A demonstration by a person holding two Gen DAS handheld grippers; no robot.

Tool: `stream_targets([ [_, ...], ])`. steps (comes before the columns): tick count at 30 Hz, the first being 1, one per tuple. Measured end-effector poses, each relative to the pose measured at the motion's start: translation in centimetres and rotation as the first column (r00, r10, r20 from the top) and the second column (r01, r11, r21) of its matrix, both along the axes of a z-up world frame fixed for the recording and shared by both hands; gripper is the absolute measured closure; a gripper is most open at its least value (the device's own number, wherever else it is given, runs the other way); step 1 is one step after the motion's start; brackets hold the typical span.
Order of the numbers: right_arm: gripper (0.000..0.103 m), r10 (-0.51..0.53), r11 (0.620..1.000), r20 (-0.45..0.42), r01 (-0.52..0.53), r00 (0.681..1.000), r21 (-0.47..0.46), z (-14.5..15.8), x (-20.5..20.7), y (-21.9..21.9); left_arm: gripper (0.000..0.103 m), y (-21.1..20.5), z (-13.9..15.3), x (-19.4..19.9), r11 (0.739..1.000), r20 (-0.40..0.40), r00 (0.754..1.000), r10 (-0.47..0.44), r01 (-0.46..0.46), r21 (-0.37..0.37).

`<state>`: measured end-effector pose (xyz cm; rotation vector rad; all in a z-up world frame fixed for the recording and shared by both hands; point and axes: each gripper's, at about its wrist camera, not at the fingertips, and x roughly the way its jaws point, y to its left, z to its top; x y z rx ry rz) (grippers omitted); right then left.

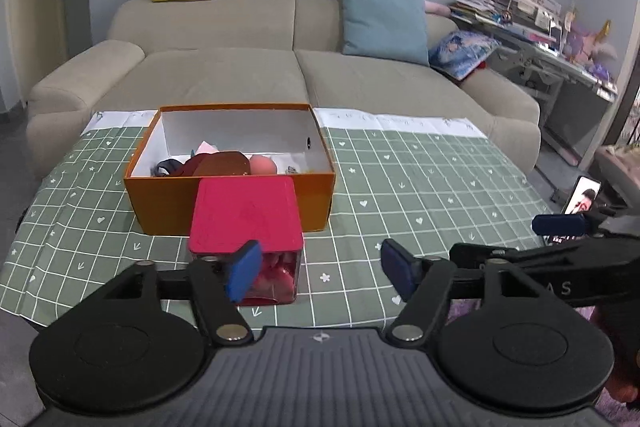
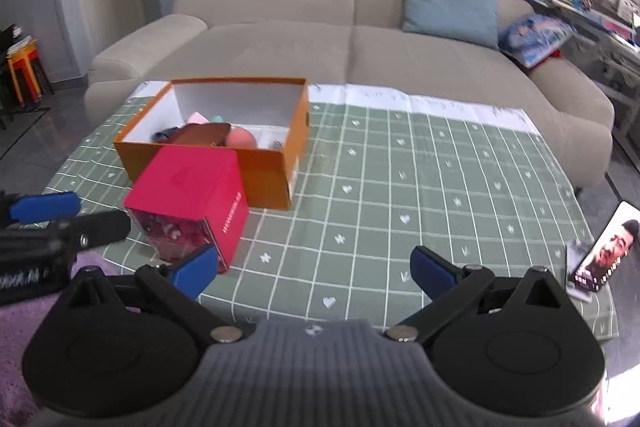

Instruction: Organize soft objects

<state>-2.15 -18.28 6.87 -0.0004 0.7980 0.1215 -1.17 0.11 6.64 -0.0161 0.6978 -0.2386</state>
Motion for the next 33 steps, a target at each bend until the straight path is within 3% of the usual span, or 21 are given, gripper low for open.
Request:
stream_targets([
  [7,0.003,-0.007,1.0,-0.023,0.007,1.0,-0.018,-0.9,0.6,0.2,0.015,-0.8,-1.0,0.5,0.998,-0.042,0.999,0.008,-0.005,0.057],
  [25,0.003,-0.009,1.0,-0.124,0.007,0.992,-0.016,-3.9,1.4,-0.1,0.014,0.1,-5.5,2.4,0.995,-0.239,0.968,0.081,-0.066,0.072],
  [33,0.003,-0.001,1.0,-0.145,-0.003,0.989,-0.029,-4.4,1.8,0.5,0.014,0.4,-5.9,2.2,0.995,-0.26,0.962,0.084,-0.069,0.069],
])
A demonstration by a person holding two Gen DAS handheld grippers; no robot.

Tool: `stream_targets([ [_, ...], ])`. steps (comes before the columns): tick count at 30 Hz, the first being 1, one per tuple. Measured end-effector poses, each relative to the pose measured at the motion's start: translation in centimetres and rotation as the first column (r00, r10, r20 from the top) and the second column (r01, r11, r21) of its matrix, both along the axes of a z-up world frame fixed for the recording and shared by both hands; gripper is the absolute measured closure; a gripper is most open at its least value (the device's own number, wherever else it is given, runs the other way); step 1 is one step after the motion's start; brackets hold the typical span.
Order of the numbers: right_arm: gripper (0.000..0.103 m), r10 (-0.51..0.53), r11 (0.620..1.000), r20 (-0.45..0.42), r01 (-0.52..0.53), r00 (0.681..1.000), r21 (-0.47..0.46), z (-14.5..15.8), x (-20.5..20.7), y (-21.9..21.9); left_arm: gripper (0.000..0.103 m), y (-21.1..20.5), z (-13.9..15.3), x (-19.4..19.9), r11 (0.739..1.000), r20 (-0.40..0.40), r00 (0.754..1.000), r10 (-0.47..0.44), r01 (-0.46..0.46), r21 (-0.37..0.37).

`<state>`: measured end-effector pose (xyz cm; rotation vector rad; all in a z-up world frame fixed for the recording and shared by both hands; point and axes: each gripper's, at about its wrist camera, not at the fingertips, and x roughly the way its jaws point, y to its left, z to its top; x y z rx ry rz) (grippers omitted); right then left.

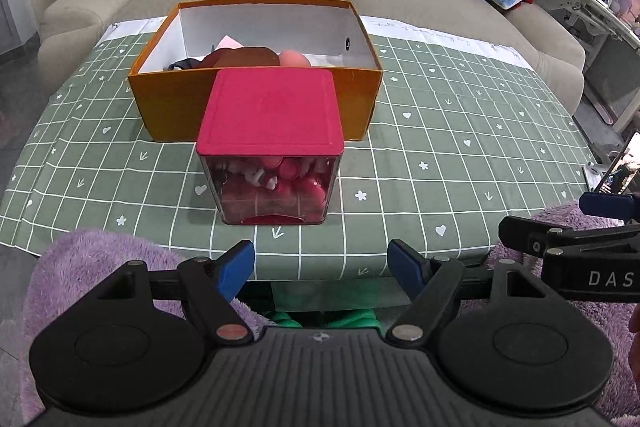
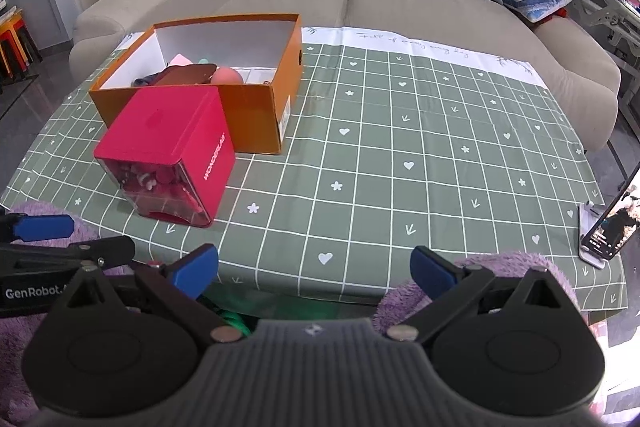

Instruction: Organize soft objects

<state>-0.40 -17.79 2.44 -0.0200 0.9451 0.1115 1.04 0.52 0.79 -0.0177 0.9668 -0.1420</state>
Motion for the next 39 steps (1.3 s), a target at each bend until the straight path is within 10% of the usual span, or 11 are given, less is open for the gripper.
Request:
stream_targets([
  [39,0.003,-0.015,1.0,-0.034,0.015,0.999,-0.007,-0.85,0.15,-0.06,0.014,-0.08,0.05,-0.07,1.0,-0.006,1.0,0.001,-0.001,-0.012],
])
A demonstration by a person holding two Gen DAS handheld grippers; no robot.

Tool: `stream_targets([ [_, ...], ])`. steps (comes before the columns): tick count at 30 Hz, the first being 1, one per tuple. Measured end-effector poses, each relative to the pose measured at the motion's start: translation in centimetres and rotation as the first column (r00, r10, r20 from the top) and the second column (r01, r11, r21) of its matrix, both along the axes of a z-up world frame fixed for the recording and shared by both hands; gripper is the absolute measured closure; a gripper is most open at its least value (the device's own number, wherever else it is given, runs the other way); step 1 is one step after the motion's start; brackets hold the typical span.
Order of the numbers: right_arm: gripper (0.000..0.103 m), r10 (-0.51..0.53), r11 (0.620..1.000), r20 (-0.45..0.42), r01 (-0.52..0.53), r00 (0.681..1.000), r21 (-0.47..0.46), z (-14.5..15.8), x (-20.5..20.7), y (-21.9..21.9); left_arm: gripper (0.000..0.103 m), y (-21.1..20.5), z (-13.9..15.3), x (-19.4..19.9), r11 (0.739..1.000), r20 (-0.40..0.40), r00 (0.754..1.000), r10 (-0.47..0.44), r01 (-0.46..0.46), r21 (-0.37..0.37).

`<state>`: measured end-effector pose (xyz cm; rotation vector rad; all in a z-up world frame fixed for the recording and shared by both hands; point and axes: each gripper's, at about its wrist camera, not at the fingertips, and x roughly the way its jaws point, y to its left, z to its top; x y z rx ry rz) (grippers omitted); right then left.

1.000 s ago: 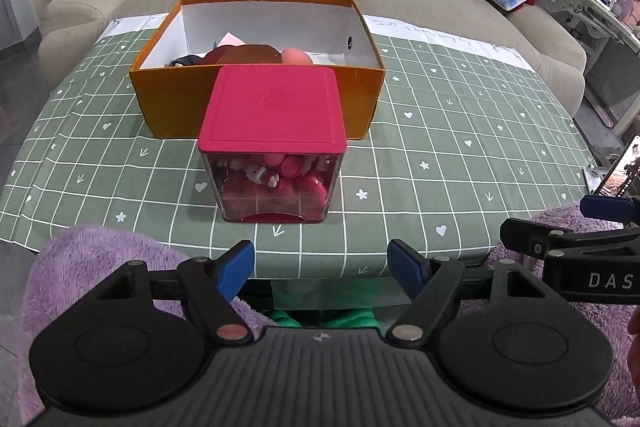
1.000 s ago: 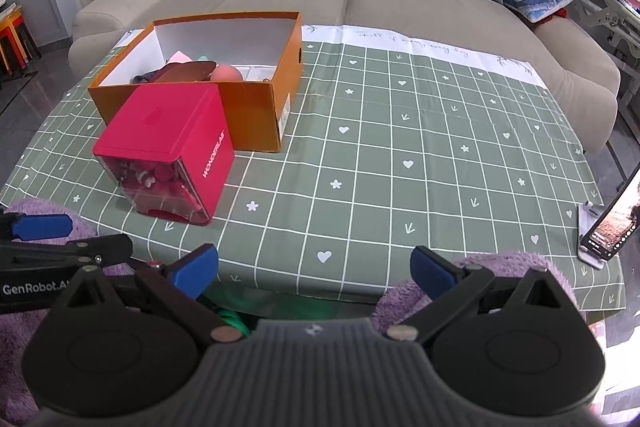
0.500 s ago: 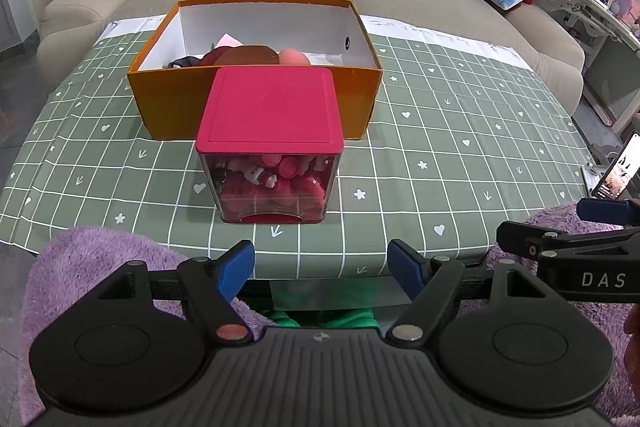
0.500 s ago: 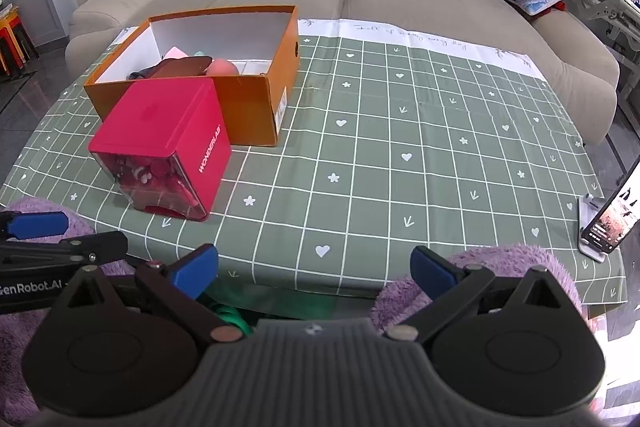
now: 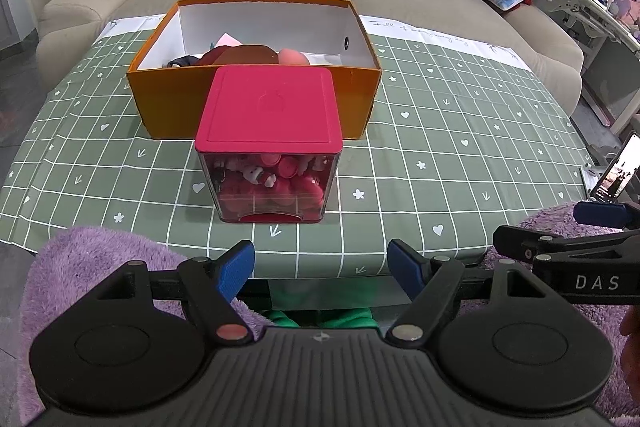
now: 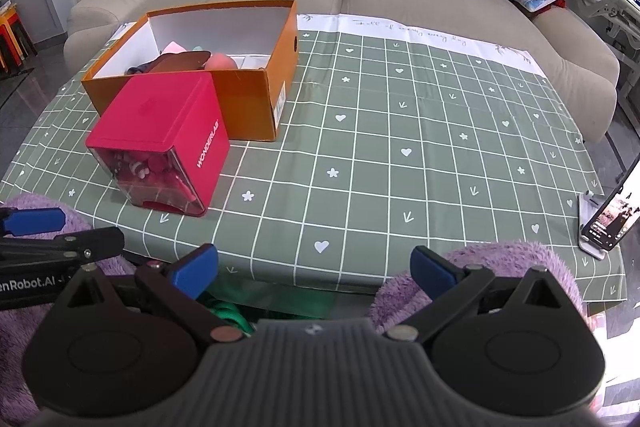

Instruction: Organize soft objects

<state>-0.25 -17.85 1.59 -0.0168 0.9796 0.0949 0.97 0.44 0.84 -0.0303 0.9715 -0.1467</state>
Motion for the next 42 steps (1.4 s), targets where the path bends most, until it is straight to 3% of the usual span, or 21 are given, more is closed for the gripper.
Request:
stream_targets([
  [42,0.003,-0.004,1.0,-0.023,0.003,1.0,-0.003,-0.47,0.09,0.06,0.015,0.3,-0.15,0.07,1.0,-0.008,1.0,0.01,-0.01,-0.008],
])
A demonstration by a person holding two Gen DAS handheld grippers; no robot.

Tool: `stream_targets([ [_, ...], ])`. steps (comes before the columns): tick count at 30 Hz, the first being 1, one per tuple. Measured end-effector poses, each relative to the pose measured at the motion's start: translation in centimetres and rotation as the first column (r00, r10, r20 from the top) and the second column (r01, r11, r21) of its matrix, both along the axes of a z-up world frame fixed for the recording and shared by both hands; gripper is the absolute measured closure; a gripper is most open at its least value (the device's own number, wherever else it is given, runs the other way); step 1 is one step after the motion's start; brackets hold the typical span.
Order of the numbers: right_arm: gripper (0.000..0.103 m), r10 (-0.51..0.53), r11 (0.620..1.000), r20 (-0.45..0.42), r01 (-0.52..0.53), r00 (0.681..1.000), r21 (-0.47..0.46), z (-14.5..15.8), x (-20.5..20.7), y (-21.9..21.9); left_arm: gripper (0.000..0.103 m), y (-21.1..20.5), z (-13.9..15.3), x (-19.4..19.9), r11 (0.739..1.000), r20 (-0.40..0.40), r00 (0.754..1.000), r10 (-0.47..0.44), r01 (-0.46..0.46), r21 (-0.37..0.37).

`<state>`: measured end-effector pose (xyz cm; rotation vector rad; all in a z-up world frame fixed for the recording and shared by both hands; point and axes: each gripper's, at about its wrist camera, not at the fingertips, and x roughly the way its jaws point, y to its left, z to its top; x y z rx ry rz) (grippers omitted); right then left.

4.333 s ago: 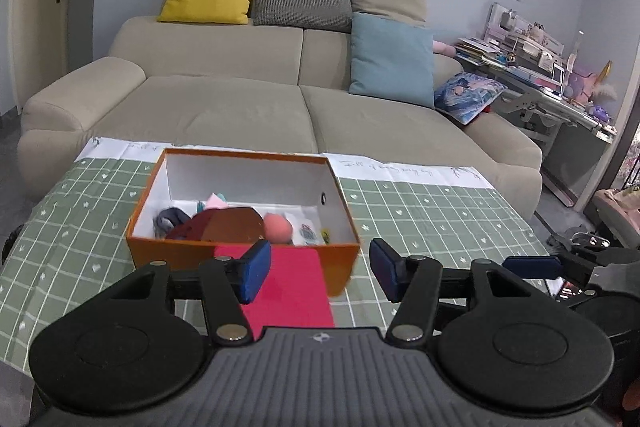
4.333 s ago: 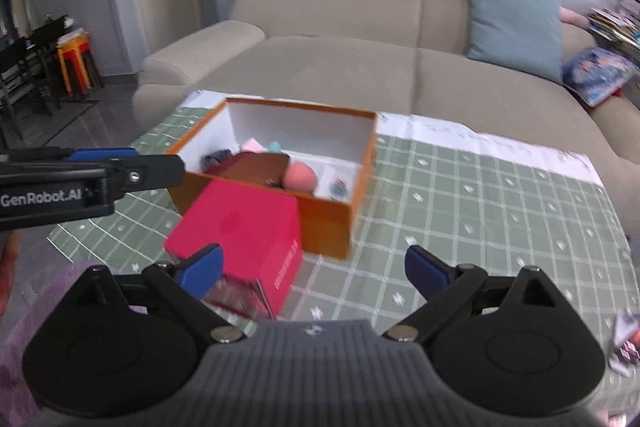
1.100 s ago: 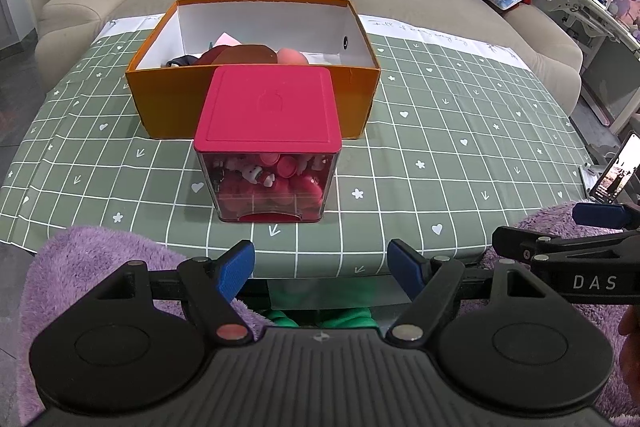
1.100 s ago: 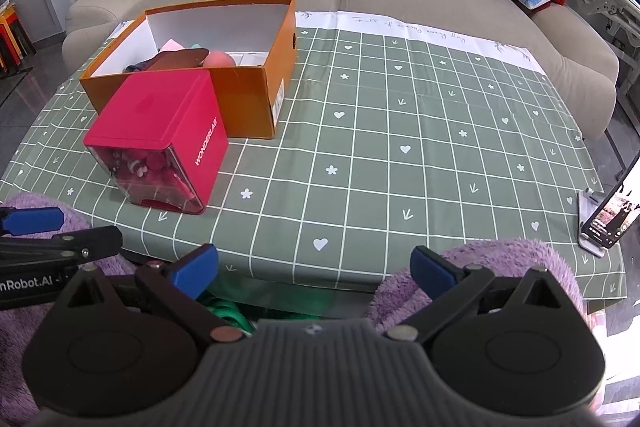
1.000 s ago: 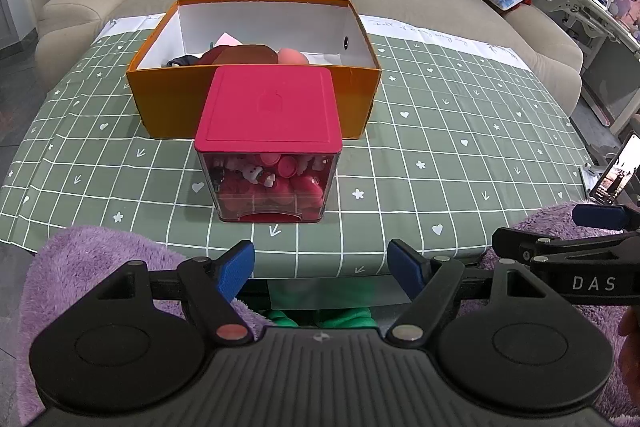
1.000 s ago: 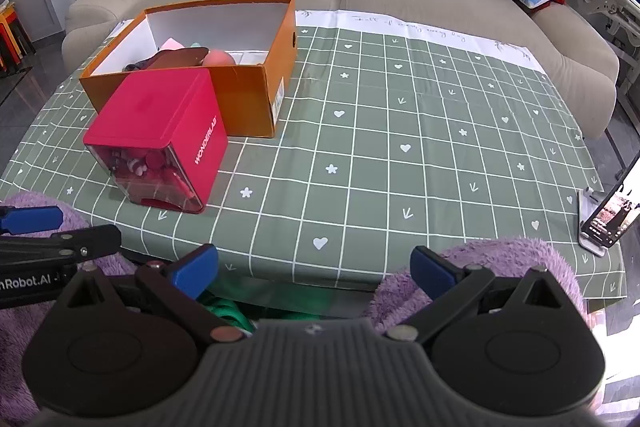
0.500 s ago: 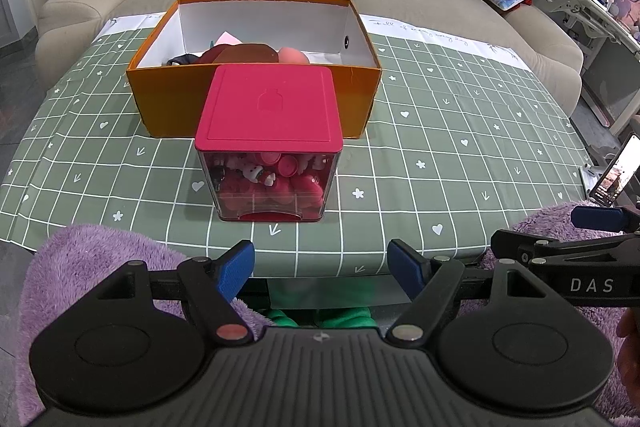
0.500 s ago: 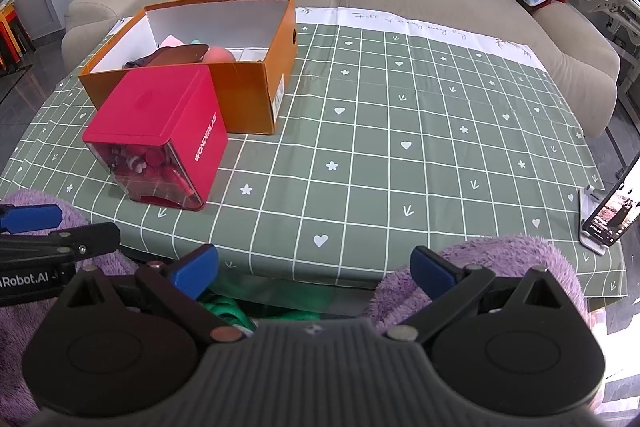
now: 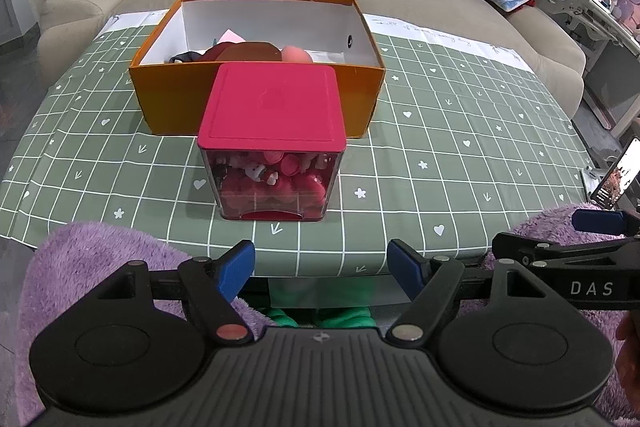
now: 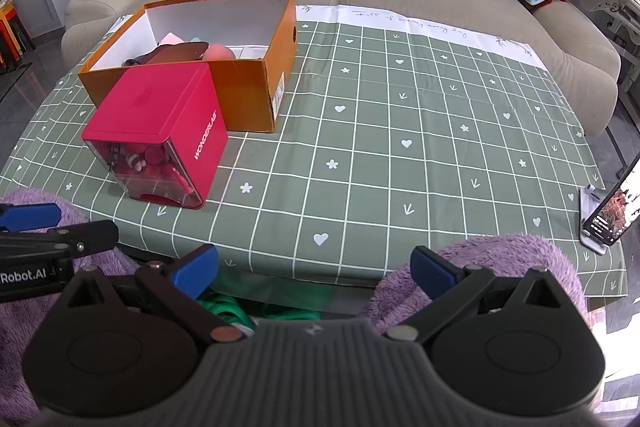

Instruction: Organize soft objects

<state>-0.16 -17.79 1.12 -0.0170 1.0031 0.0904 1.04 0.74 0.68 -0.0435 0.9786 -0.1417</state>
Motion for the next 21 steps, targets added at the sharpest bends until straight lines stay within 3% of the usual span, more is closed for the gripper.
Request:
stream_targets([
  [21,0.003,0.005,1.0,-0.003,-0.005,1.0,-0.004,0.02,0.15,-0.06,0.015,-0.04,0.15,0.06,1.0,0.005,1.0,-0.011,0.011,0.003],
])
